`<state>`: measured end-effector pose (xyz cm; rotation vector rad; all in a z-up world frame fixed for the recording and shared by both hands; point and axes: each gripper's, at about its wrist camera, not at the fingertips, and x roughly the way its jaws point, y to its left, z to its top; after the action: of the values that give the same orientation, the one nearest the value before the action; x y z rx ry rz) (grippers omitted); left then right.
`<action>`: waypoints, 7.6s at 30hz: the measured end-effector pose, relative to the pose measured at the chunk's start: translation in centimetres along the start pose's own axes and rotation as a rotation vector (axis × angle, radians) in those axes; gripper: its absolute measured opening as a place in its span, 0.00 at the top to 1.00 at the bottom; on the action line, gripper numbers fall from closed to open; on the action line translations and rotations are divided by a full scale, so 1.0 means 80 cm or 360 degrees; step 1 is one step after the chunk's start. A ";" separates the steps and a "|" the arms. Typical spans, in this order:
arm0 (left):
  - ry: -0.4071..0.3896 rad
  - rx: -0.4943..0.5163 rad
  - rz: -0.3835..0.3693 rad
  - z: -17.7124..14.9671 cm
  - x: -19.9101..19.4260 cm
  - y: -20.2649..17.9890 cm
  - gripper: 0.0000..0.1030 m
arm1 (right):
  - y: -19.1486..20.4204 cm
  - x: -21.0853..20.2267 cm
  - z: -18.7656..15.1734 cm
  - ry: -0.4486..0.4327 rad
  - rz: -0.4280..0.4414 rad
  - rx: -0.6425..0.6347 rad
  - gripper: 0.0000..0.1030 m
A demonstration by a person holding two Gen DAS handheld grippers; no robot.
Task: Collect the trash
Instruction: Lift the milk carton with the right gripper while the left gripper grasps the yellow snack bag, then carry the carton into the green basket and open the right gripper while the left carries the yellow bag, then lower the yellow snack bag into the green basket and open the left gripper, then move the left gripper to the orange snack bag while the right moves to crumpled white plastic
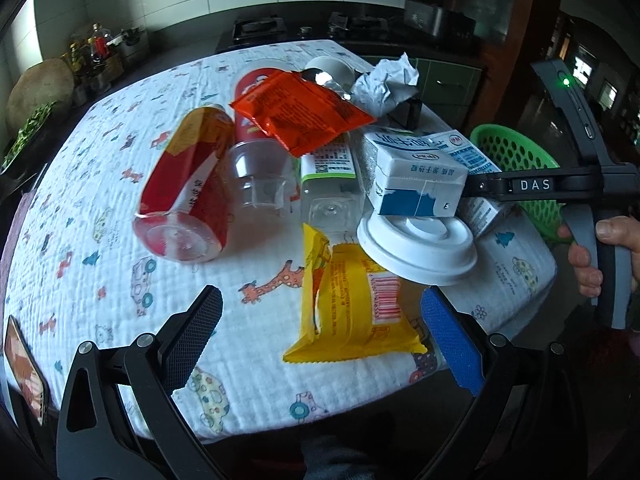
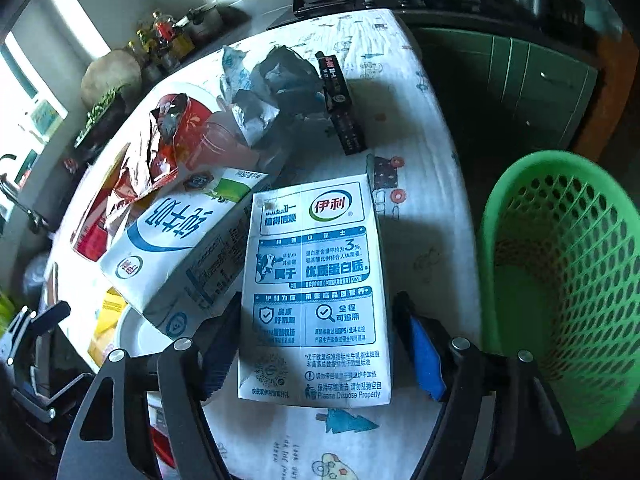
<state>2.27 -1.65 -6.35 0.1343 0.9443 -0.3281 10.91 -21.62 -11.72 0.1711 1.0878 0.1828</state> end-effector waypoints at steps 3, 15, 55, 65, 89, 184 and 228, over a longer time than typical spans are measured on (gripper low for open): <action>0.0010 0.0020 -0.0016 0.000 0.002 -0.003 0.06 | 0.002 -0.003 0.003 -0.0017 -0.0043 -0.0028 0.22; 0.0087 0.0021 -0.0070 -0.001 0.020 -0.001 0.15 | 0.021 0.008 0.010 0.0000 -0.0213 -0.0226 0.28; 0.0035 0.0066 -0.0241 -0.022 -0.051 0.010 0.83 | -0.011 -0.074 -0.022 -0.0181 -0.0124 -0.0007 0.36; 0.0026 0.0099 -0.0234 -0.024 -0.073 0.017 0.84 | -0.026 -0.080 -0.026 -0.0192 -0.0150 0.0019 0.36; -0.0151 0.0193 -0.0350 0.032 -0.076 -0.025 0.85 | -0.040 -0.103 -0.033 -0.0234 -0.0223 0.0043 0.36; -0.0084 0.0449 -0.0522 0.180 0.077 -0.239 0.40 | -0.166 -0.186 -0.122 -0.0367 -0.0489 0.0419 0.18; -0.0086 -0.0205 -0.0142 0.150 0.055 0.082 0.42 | 0.046 -0.034 0.114 -0.0329 -0.0025 -0.0106 0.30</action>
<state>16.09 0.49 -3.16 -0.0347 0.9166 -0.3501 17.57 -19.10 -4.40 0.1185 0.8759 0.1828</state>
